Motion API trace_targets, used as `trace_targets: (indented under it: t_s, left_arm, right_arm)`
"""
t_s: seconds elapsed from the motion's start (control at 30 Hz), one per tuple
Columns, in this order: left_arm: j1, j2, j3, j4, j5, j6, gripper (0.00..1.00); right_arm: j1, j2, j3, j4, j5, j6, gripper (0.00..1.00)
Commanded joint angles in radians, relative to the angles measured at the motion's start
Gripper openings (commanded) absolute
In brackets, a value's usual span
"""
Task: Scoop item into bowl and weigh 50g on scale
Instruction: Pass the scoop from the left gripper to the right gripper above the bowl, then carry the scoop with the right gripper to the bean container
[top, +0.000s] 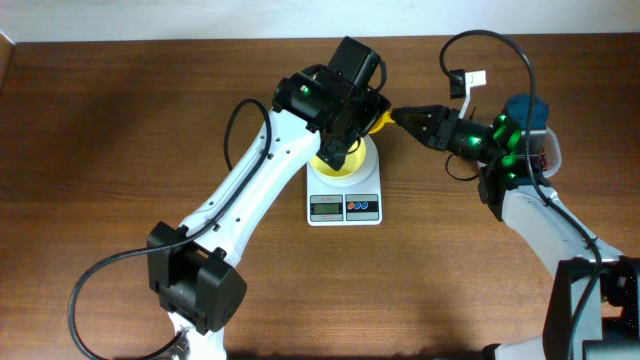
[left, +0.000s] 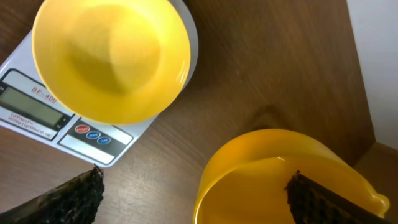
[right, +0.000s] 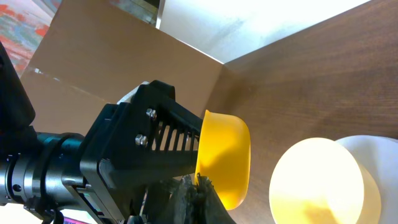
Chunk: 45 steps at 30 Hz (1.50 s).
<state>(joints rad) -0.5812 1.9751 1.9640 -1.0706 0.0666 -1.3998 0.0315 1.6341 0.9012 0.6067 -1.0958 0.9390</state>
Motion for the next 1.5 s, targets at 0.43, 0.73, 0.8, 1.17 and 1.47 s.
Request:
trace_targets:
  t_s: [0.43, 0.73, 0.8, 1.17, 1.47]
  left_arm:
    - [0.053, -0.191, 0.016, -0.026, 0.022, 0.097, 0.99]
    - [0.147, -0.241, 0.016, -0.106, -0.148, 0.115, 0.99]
    - [0.147, -0.240, 0.015, -0.124, -0.167, 0.115, 0.99]
    - [0.121, -0.237, 0.014, -0.189, -0.169, 0.363, 0.99]
    - [-0.129, -0.049, 0.013, -0.195, -0.168, 0.568, 0.90]
  right_arm:
    - [0.012, -0.010, 0.026, -0.076, 0.103, -0.048, 0.04]
    - [-0.023, -0.010, 0.266, -0.498, 0.280, -0.299, 0.04]
    - [-0.024, -0.010, 0.369, -0.698, 0.378, -0.405, 0.04]
    - [-0.025, -0.021, 0.858, -1.537, 1.190, -0.726, 0.04]
    - [-0.026, -0.024, 0.858, -1.550, 1.268, -0.726, 0.04]
